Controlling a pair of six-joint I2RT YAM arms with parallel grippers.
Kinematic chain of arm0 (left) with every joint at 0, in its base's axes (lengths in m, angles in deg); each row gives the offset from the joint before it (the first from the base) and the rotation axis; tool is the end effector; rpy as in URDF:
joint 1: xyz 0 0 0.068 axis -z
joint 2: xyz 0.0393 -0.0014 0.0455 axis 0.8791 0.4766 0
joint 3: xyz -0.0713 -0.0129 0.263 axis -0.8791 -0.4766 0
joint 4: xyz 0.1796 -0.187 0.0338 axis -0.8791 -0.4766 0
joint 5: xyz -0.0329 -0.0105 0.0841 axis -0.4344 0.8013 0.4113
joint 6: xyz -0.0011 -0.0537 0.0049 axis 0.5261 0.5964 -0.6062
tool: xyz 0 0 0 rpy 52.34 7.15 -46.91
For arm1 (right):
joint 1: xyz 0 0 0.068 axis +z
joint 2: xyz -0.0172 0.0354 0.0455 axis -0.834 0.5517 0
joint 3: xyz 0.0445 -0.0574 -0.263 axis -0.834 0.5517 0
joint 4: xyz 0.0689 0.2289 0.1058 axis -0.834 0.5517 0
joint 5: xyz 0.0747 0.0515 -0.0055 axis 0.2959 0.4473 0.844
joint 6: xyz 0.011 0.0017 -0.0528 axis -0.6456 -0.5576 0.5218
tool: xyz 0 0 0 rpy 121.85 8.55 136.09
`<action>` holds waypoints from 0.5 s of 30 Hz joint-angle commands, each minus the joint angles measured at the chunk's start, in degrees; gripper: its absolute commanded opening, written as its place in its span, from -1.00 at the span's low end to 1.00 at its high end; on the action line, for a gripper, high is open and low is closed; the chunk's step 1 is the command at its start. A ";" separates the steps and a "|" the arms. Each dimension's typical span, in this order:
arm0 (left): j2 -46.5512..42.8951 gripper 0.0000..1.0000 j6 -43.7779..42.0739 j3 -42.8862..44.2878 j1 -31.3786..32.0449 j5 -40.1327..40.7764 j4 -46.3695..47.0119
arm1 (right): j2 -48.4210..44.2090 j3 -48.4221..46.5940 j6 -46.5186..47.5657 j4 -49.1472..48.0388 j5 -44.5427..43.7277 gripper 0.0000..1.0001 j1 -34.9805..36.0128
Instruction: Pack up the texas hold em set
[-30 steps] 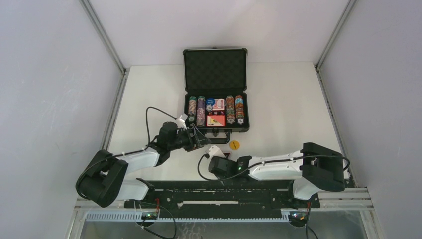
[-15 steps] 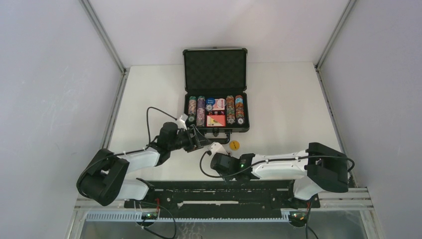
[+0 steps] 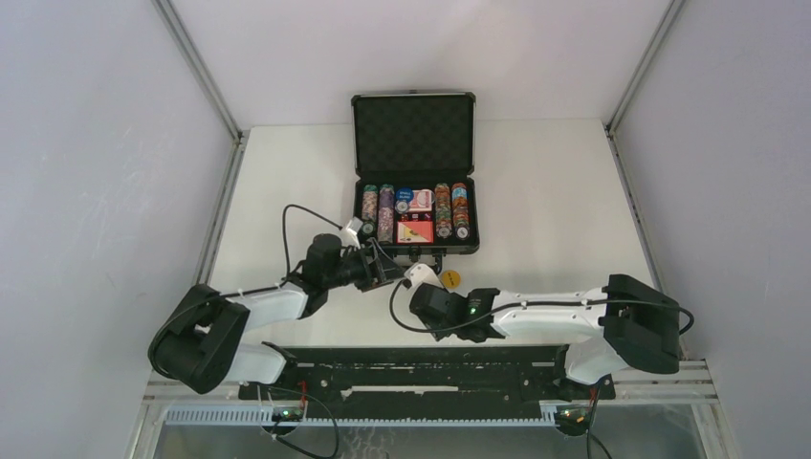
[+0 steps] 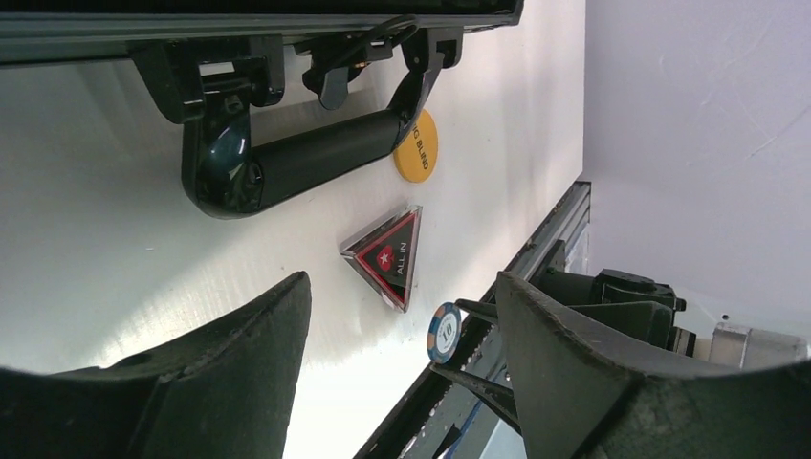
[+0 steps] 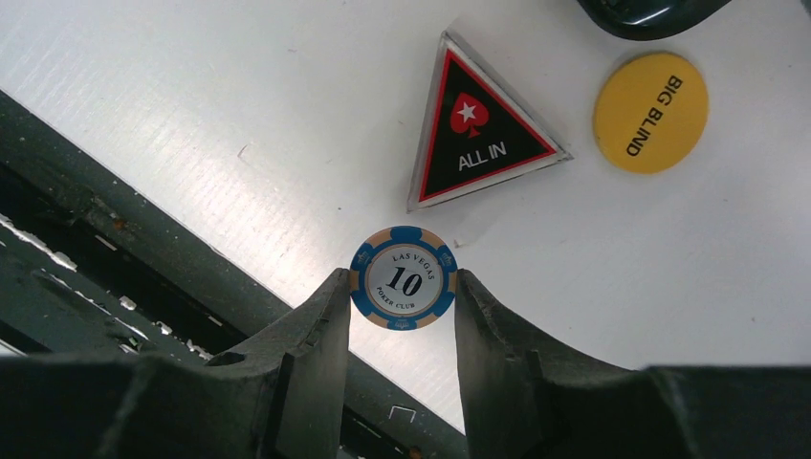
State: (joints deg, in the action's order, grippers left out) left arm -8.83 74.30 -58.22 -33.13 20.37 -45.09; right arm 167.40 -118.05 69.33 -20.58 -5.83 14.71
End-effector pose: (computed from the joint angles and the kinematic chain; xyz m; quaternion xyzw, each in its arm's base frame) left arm 0.2014 -0.1280 0.1513 -0.0516 0.8426 -0.4780 0.2427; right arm 0.0969 0.2487 0.1762 -0.3833 0.8757 0.0598 0.2874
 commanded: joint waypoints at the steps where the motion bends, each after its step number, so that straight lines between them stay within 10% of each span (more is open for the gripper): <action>1: 1.67 0.51 1.60 -0.49 -0.28 -3.66 4.99 | -3.05 -1.88 2.16 0.06 -1.63 -0.58 -1.05; 15: 8.45 0.48 6.48 0.62 1.95 -11.04 14.02 | -7.72 -1.80 3.81 1.92 -2.33 -0.58 -2.87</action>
State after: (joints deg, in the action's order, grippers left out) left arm -1.37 79.74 -58.22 -32.22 12.41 -34.87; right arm 162.38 -118.09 71.67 -18.81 -6.86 12.43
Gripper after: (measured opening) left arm 0.745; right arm 0.475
